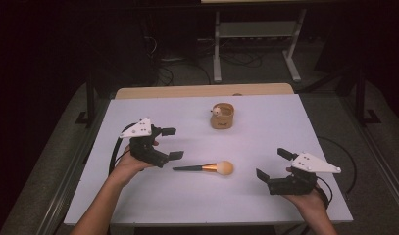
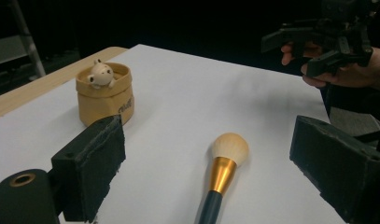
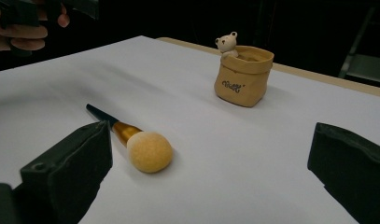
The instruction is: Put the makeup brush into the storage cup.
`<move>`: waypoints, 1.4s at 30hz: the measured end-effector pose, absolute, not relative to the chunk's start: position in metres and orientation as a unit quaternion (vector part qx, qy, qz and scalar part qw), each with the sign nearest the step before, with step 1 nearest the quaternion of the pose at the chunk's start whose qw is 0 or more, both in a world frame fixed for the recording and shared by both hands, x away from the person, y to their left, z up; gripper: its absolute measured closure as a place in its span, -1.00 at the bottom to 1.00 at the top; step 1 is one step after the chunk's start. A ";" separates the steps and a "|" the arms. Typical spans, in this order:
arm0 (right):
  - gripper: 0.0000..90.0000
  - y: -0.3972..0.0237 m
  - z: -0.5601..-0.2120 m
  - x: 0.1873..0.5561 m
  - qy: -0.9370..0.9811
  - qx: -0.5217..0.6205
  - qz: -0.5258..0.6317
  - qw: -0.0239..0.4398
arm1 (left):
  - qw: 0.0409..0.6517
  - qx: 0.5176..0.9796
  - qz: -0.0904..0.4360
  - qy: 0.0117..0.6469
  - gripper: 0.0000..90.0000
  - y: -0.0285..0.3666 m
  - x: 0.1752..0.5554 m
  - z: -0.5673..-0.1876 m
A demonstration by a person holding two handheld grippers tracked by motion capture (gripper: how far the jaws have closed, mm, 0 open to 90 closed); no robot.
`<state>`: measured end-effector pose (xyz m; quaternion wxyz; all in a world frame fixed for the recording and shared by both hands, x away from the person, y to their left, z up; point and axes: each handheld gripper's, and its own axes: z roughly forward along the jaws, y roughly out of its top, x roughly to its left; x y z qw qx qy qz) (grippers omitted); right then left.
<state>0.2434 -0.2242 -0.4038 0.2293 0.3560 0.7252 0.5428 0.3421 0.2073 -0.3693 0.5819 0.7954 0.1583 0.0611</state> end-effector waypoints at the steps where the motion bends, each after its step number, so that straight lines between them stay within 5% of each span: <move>1: -1.00 -0.224 -0.404 0.243 0.725 0.358 0.543 0.228 | 0.582 0.796 0.060 0.154 -0.78 0.206 0.343 -0.369; 42: -1.00 -0.222 -0.403 0.243 0.726 0.355 0.544 0.227 | 0.500 0.860 0.021 0.103 -0.73 0.164 0.360 -0.379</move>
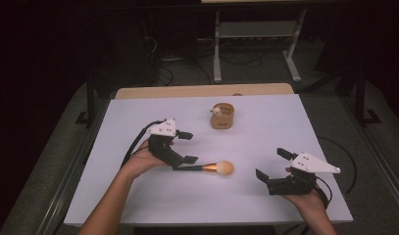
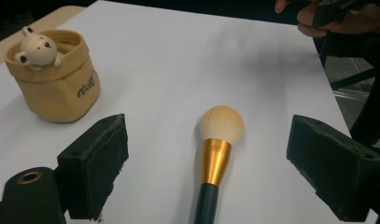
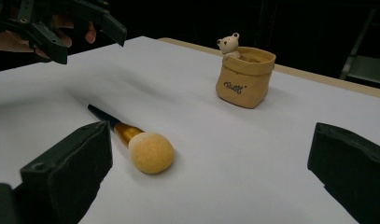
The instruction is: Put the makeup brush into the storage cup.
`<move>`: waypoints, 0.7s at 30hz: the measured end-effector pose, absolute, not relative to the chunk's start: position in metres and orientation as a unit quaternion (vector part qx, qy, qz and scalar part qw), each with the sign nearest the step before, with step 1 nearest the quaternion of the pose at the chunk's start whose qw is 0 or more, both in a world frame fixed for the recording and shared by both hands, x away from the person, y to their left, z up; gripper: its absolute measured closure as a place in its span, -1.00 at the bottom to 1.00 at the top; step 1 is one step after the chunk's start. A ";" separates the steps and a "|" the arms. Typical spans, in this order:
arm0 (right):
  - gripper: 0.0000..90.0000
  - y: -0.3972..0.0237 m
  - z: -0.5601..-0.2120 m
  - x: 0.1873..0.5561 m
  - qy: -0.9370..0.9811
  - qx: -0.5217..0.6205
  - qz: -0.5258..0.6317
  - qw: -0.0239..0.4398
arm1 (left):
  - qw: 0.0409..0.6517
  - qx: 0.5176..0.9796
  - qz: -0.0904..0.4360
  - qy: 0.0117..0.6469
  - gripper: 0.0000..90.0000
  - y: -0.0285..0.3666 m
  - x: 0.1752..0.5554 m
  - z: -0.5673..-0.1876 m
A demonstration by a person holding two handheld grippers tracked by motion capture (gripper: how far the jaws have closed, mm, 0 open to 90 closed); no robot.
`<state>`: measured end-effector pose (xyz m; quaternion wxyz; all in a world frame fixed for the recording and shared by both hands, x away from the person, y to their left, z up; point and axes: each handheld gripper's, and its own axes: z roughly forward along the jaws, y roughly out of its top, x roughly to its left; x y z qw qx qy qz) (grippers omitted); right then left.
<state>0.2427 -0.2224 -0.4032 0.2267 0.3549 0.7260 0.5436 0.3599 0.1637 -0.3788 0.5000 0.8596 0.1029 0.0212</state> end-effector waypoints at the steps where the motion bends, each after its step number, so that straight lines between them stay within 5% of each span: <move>1: -1.00 -0.222 -0.403 0.243 0.726 0.355 0.544 0.226 | 0.498 0.861 0.021 0.100 -0.73 0.163 0.361 -0.379; 21: -1.00 -0.223 -0.404 0.243 0.728 0.352 0.543 0.228 | 0.456 0.887 0.011 0.080 -0.72 0.143 0.367 -0.383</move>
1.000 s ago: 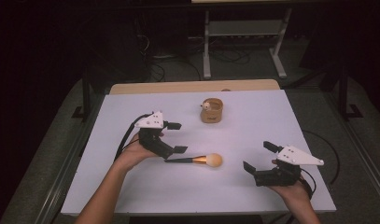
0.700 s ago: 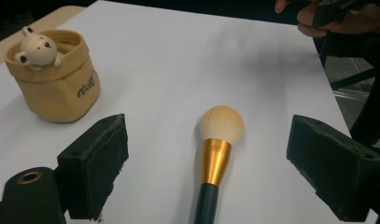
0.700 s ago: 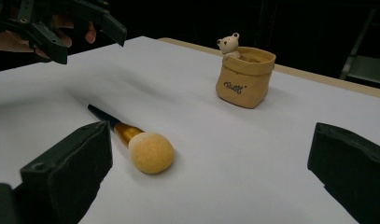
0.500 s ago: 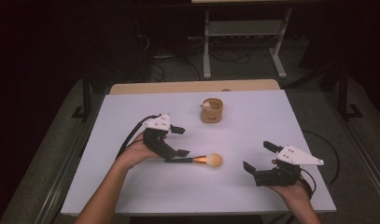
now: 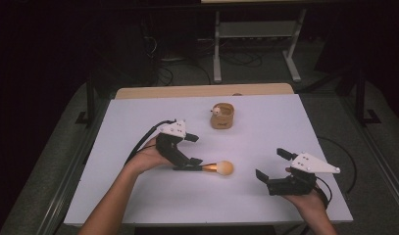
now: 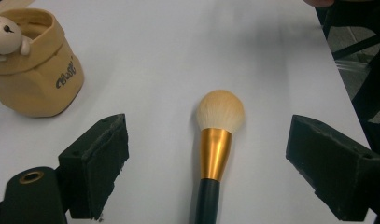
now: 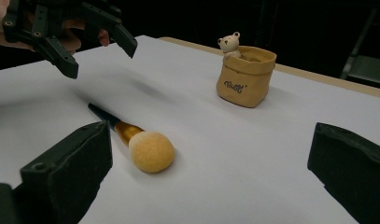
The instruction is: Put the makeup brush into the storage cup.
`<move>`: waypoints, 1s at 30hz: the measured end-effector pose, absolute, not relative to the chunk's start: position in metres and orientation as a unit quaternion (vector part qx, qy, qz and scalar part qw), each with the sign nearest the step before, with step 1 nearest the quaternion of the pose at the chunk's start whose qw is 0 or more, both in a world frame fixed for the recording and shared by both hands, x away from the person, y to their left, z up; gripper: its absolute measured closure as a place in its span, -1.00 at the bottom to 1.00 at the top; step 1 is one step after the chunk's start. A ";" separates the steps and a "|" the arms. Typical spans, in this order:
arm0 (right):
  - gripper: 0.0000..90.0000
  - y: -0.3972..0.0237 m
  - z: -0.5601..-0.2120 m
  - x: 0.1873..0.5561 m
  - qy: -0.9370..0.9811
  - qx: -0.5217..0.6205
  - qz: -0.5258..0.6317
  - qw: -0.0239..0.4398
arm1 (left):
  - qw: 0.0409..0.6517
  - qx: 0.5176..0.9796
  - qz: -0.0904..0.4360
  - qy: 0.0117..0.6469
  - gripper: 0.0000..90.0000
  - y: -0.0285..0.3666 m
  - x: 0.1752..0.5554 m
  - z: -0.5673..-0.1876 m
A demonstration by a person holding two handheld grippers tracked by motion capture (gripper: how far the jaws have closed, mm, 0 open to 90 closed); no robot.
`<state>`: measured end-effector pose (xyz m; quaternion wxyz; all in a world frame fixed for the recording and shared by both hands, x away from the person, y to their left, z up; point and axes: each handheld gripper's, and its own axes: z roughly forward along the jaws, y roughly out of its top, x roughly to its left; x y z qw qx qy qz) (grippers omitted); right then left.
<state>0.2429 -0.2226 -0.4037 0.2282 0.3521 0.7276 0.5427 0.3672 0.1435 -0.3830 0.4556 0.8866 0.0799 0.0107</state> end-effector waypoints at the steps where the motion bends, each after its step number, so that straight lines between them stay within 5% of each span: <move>1: -1.00 -0.222 -0.404 0.243 0.728 0.352 0.543 0.228 | 0.453 0.888 0.012 0.079 -0.72 0.143 0.368 -0.383; 30: -1.00 -0.224 -0.403 0.243 0.727 0.355 0.543 0.226 | 0.382 0.923 -0.024 0.046 -0.56 0.117 0.376 -0.393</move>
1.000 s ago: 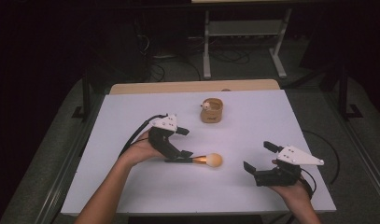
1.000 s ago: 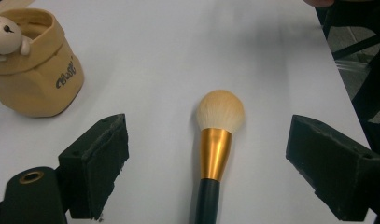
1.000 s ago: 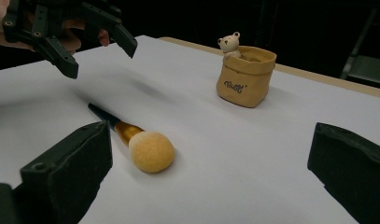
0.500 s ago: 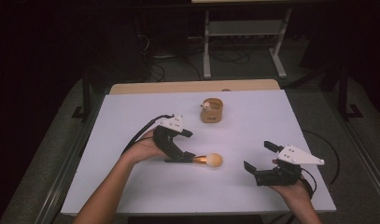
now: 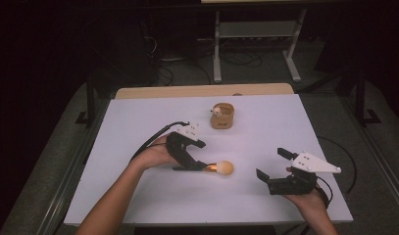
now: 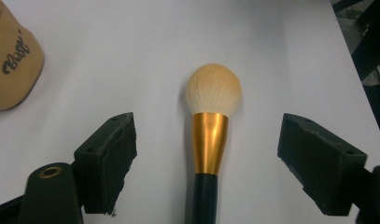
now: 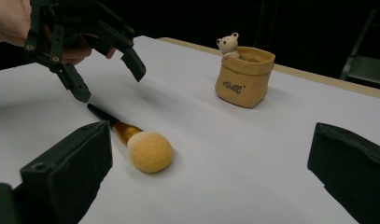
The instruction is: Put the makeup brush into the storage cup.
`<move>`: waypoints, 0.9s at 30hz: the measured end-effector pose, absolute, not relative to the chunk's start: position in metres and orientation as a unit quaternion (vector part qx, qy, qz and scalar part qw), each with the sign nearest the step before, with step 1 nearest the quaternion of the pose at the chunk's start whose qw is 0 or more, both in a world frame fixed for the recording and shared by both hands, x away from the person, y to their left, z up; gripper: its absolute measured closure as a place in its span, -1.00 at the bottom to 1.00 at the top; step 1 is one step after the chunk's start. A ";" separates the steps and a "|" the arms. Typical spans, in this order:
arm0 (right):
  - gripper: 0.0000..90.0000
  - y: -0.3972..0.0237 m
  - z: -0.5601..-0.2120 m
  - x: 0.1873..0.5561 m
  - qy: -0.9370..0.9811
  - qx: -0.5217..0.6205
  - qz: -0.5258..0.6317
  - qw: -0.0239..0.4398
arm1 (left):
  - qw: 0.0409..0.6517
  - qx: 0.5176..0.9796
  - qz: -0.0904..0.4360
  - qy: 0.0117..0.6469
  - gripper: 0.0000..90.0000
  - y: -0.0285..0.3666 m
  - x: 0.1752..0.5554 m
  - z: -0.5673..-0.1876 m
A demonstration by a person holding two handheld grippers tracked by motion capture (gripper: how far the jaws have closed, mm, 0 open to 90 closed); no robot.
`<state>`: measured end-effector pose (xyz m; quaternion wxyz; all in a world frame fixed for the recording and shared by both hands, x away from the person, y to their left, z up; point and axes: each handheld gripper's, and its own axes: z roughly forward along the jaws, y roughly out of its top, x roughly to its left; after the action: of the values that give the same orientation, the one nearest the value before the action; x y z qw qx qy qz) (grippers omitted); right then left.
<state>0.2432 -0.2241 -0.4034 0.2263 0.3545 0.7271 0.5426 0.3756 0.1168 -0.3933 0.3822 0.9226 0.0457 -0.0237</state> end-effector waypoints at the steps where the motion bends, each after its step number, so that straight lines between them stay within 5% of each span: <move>1: -1.00 -0.224 -0.403 0.244 0.727 0.352 0.543 0.229 | 0.381 0.923 -0.025 0.047 -0.55 0.116 0.376 -0.394; 27: -1.00 -0.224 -0.403 0.243 0.727 0.355 0.543 0.226 | 0.307 0.951 -0.029 0.005 -0.22 0.087 0.377 -0.407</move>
<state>0.2432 -0.2244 -0.4031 0.2262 0.3552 0.7269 0.5425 0.3768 0.0873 -0.4070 0.3073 0.9511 0.0051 -0.0289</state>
